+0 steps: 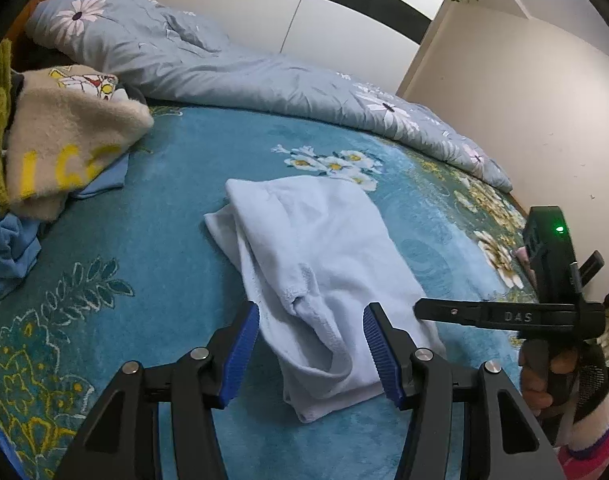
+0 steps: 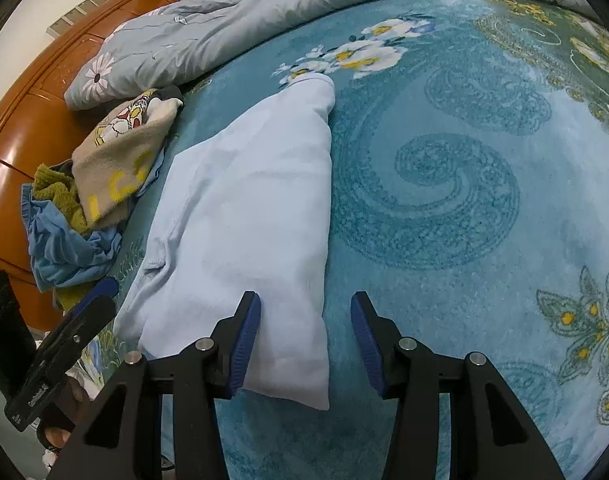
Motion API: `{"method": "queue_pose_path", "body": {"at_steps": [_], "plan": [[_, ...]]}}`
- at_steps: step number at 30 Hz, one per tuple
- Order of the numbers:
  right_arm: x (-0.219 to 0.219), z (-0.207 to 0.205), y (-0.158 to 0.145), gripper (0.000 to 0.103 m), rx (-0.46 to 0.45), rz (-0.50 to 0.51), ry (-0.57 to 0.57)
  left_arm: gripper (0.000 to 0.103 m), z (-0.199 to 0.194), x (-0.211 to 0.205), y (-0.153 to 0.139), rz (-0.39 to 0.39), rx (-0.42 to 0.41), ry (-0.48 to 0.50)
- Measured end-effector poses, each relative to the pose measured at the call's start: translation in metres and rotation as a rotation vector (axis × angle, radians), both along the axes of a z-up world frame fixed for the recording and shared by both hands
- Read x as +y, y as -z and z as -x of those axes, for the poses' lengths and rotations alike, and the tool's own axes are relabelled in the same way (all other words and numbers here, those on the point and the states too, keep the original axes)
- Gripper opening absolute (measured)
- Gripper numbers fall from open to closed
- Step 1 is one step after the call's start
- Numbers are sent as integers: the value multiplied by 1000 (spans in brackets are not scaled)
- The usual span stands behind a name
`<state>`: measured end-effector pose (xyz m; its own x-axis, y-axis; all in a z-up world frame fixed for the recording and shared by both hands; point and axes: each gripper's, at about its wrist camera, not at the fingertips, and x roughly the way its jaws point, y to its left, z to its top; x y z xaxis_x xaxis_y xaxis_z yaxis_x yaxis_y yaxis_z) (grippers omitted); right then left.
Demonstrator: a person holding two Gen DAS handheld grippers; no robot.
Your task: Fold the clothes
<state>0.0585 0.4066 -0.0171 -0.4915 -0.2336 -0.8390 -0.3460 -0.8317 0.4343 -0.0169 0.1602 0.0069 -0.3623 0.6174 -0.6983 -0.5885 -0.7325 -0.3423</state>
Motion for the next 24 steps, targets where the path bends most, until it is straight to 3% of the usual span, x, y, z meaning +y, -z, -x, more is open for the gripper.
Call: {"method": "queue_pose_path", "body": {"at_steps": [9, 12, 17, 18, 20, 21, 24], "plan": [[3, -13, 12, 49, -3, 49, 2, 58, 17, -5, 41, 120, -81, -78], [3, -21, 21, 49, 9, 85, 1, 59, 23, -25, 42, 59, -117, -110], [-1, -26, 25, 49, 57, 140, -6, 59, 29, -46, 36, 59, -98, -185], [-4, -25, 27, 47, 69, 161, -10, 59, 29, -49, 34, 45, -99, -189], [-10, -24, 30, 28, 82, 180, -19, 59, 29, -52, 31, 31, -102, -193], [-10, -24, 30, 12, 91, 187, -17, 59, 29, -52, 30, 34, -98, -196], [-5, -26, 25, 8, 117, 213, -8, 59, 25, -49, 26, 44, -92, -194]]}}
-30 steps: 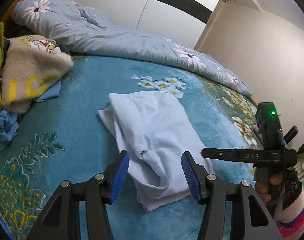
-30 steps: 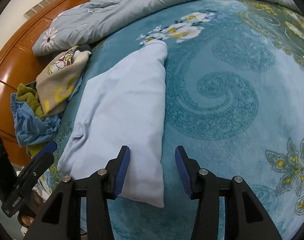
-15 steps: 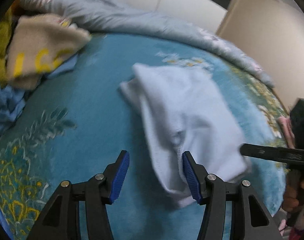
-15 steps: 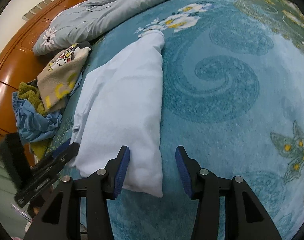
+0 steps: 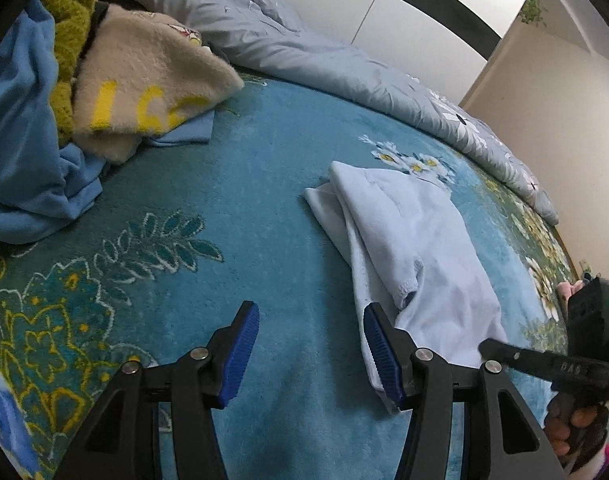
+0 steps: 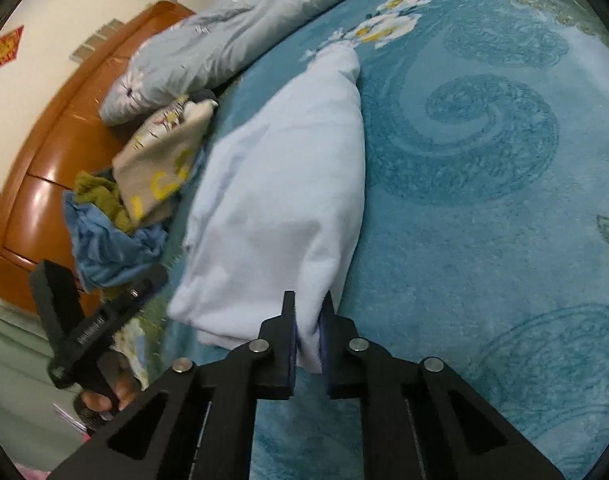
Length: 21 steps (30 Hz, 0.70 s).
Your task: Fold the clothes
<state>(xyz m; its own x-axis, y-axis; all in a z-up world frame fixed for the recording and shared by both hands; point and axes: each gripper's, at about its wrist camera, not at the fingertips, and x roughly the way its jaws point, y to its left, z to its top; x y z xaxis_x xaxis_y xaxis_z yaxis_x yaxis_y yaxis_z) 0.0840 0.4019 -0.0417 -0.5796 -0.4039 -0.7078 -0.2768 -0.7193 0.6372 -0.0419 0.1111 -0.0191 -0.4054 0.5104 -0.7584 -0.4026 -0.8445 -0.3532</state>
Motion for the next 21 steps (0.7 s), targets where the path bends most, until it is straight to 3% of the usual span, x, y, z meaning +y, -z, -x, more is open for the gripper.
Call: {"method": "queue_pose_path", "body": {"at_steps": [7, 16, 21], "plan": [[53, -27, -35, 8, 43, 33, -54, 59, -11, 24, -12, -4, 10, 73], [149, -63, -73, 7, -44, -165, -94, 60, -17, 87, -14, -20, -58, 208], [220, -70, -65, 8, -86, -188, -12, 61, -12, 152, -12, -52, -125, 342]]}}
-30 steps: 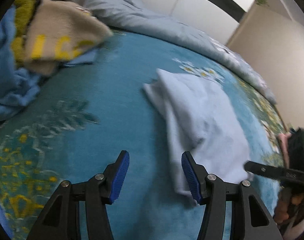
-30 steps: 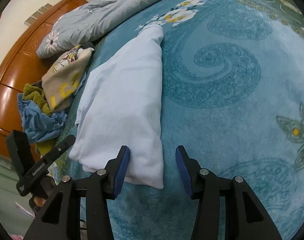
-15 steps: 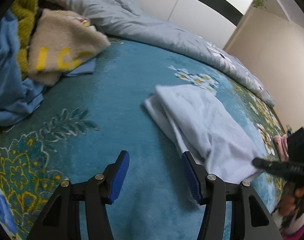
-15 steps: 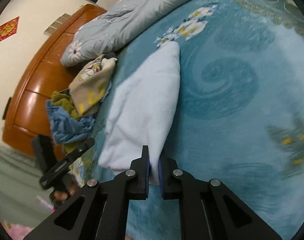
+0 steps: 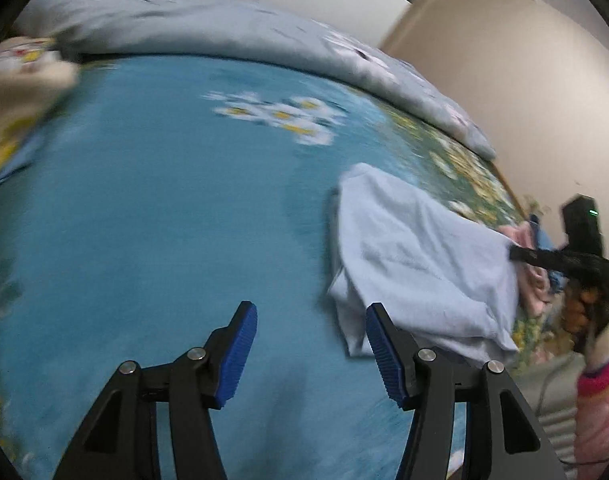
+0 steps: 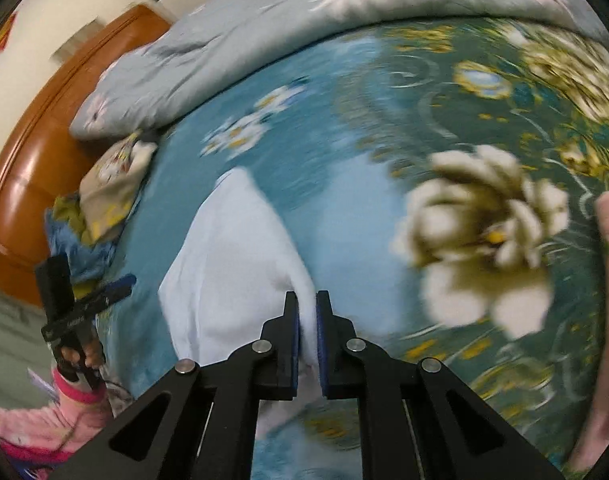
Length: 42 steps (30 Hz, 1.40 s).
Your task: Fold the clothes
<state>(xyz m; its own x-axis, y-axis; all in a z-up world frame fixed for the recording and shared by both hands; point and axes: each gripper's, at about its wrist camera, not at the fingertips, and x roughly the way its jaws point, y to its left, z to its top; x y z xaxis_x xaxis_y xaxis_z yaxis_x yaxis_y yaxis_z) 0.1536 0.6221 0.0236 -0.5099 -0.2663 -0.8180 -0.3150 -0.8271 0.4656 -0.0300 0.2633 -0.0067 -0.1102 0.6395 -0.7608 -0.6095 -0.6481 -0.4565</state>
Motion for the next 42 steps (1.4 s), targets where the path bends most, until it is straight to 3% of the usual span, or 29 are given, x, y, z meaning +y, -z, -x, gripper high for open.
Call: {"method": "queue_pose_path", "body": {"at_steps": [3, 7, 13, 16, 18, 22, 25, 32, 33, 35, 36, 37, 42], "plan": [[21, -2, 15, 8, -16, 31, 40, 61, 7, 41, 12, 0, -75, 59], [33, -12, 29, 13, -27, 49, 86, 61, 12, 67, 29, 30, -142, 66], [32, -61, 26, 27, 51, 18, 244, 61, 20, 78, 32, 30, -133, 57], [14, -81, 46, 40, 96, 72, 306, 61, 17, 90, 41, 35, -158, 70], [6, -90, 61, 41, 122, 124, 363, 64, 14, 95, 40, 42, -139, 67], [-11, -106, 77, 45, 220, 236, 470, 65, 2, 100, 38, -2, -193, 97], [-28, -100, 81, 48, 233, 267, 486, 65, -8, 103, 35, 20, -157, 105], [-57, -76, 76, 53, 215, 202, 464, 66, -13, 105, 34, 25, -160, 101], [-60, -74, 75, 53, 222, 192, 466, 66, -12, 105, 33, 25, -162, 99], [-61, -75, 77, 41, 252, 226, 469, 66, -13, 104, 33, 26, -163, 100], [-59, -77, 79, 17, 256, 241, 472, 66, -14, 104, 32, 27, -163, 101], [-57, -78, 80, 9, 261, 255, 475, 66, -14, 103, 32, 26, -166, 100], [-43, -87, 81, 8, 266, 287, 485, 66, -15, 99, 29, 19, -178, 102]]}}
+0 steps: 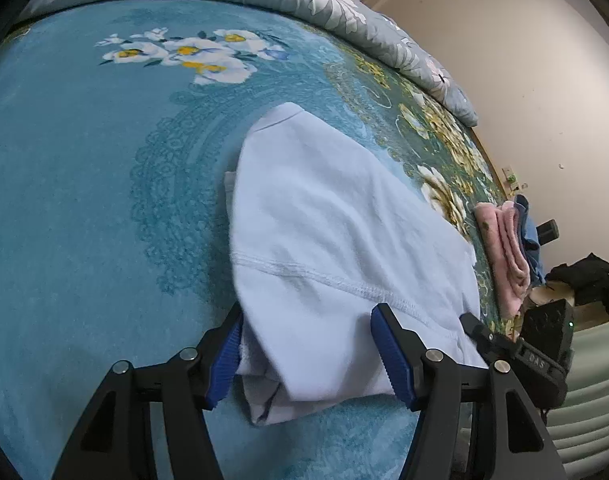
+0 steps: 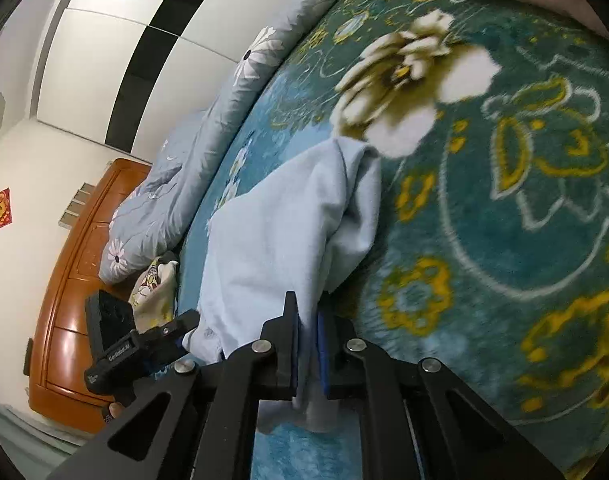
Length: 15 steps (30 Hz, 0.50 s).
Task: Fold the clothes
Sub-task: 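Grasp the folded sweatshirt with both grippers and lift it from the bed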
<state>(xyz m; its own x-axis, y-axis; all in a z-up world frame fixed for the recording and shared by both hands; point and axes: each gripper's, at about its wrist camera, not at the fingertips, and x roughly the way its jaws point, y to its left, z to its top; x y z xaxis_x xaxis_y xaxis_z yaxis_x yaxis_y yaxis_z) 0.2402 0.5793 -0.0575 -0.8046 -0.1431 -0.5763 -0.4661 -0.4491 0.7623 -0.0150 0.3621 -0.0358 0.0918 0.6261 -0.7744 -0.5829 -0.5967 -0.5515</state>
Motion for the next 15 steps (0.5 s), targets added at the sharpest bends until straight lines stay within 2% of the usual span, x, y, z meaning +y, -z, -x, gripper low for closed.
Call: {"method": "queue_pose_path", "body": {"at_steps": [6, 8, 12, 15], "plan": [[19, -14, -26, 4, -5, -112, -1, 66, -3, -1, -4, -8, -9, 12], [28, -26, -35, 0, -18, -170, 40, 68, -6, 2, -4, 0, -1, 23], [49, -56, -34, 0, -3, -137, 107, 69, -7, 8, 0, 8, -3, 24], [42, -58, -31, 3, 22, -119, 73, 69, -1, 3, -2, 2, 7, -22]]}}
